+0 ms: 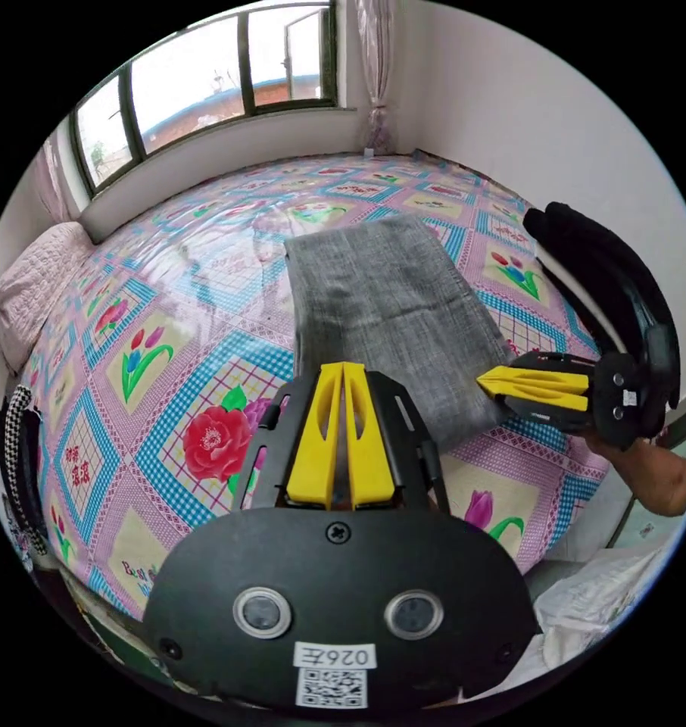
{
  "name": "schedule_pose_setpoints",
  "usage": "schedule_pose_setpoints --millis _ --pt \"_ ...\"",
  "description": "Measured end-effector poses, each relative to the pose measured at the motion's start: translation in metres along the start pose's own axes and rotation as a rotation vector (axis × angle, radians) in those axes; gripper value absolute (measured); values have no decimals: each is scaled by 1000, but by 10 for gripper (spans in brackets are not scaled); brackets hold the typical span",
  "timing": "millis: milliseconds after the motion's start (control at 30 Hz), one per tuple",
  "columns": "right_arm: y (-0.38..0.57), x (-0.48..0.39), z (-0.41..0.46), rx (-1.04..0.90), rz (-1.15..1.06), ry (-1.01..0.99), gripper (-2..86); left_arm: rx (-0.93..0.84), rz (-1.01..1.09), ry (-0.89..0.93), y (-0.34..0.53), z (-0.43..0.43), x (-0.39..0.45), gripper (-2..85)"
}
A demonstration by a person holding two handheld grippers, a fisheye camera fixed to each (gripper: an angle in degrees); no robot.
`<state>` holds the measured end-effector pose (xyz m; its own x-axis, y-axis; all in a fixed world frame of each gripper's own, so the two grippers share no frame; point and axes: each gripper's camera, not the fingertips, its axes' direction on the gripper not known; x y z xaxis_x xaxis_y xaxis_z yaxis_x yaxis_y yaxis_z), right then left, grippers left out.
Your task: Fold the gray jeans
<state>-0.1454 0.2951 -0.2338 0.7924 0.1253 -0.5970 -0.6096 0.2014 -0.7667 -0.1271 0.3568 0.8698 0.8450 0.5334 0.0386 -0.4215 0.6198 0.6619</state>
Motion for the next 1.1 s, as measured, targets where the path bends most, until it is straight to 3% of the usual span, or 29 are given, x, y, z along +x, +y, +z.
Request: schedule_pose_setpoints --millis 133,233,300,367,533,700,833,867,933,1000,1100 --pt "23 0 -32 -34 142 85 -9 123 -15 15 30 -22 14 -10" --pt "48 24 -41 -18 281 -78 -9 -145 31 37 55 23 14 -10" --pt "52 34 -56 -49 316 -127 -9 -129 -112 134 77 20 -3 -10" --pt "60 37 -88 -12 366 -11 -9 -104 -184 171 92 2 -14 -10" --pt "132 43 -260 523 484 70 -9 197 -238 83 131 -96 -38 -10" --pt "176 23 -387 790 470 218 -9 819 -60 140 162 -246 -55 -8" --pt "208 12 -456 1115 486 47 0 1168 82 133 195 -329 -47 1" --pt "212 12 -463 1156 480 -5 -2 1252 147 140 208 -350 -44 17" --pt "214 21 -486 1200 428 -318 -7 1336 252 161 228 -376 -39 50" --pt "206 24 -497 1161 395 -405 -8 1400 381 193 249 -401 -35 55" --pt "198 10 -514 1131 428 -208 -9 1410 575 319 259 -415 -42 5"
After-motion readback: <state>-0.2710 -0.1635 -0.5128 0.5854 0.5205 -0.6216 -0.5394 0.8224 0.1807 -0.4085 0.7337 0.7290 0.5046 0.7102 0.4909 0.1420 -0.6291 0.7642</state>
